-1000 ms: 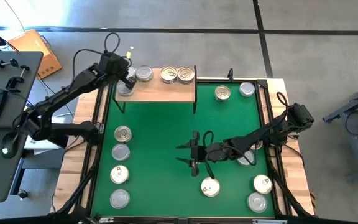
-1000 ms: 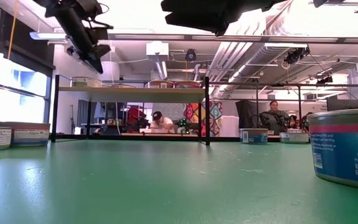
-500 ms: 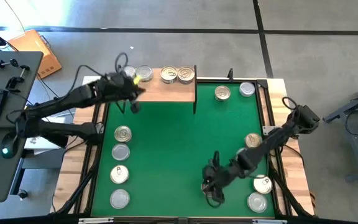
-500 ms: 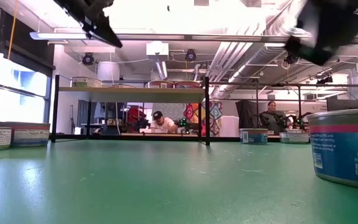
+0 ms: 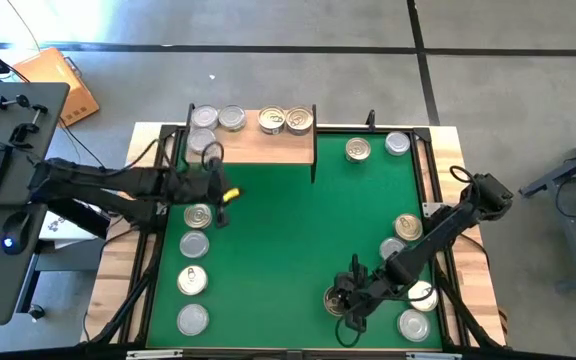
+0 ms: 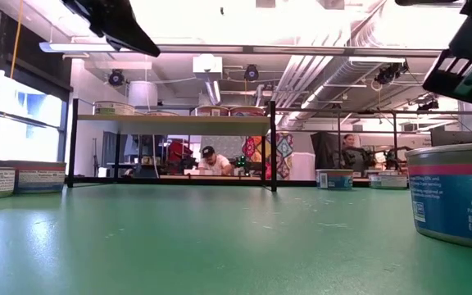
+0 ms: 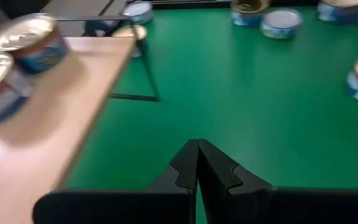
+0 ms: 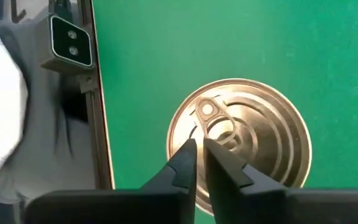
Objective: Stack canned seafood by type on shelf
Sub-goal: Put the blue-pink tuna can on the shelf
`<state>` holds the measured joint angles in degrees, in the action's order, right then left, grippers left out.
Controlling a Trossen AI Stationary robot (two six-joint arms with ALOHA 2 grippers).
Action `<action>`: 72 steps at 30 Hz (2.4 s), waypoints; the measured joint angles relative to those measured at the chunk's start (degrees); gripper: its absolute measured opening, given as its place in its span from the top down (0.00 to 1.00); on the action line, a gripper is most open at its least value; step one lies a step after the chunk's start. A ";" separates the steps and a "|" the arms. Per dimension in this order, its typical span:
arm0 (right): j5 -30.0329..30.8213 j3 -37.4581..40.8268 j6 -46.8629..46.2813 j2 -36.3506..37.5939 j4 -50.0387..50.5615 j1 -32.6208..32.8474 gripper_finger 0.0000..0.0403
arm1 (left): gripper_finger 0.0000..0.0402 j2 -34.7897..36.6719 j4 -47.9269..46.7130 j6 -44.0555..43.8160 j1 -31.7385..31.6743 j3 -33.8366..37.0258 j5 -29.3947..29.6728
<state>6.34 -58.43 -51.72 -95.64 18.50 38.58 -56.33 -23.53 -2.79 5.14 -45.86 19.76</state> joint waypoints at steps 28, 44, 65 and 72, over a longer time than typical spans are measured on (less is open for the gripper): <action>16.07 0.06 29.45 0.28 -19.37 -9.10 1.00 | 1.00 -29.17 47.56 -9.17 13.83 9.52 -5.60; 16.09 0.10 14.31 -0.13 -7.71 -2.43 1.00 | 1.00 -45.93 46.04 -12.11 3.24 2.70 -14.85; 22.12 0.09 25.01 -4.57 -13.62 -6.03 0.74 | 1.00 -43.96 43.33 -11.15 2.65 2.55 -17.58; 22.09 0.07 25.17 -4.60 -13.64 -5.98 0.73 | 1.00 -45.29 43.85 -12.00 2.70 2.38 -16.16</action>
<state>28.42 -58.37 -26.55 -100.23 4.86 32.60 -101.62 20.32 -14.79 7.84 -43.48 3.60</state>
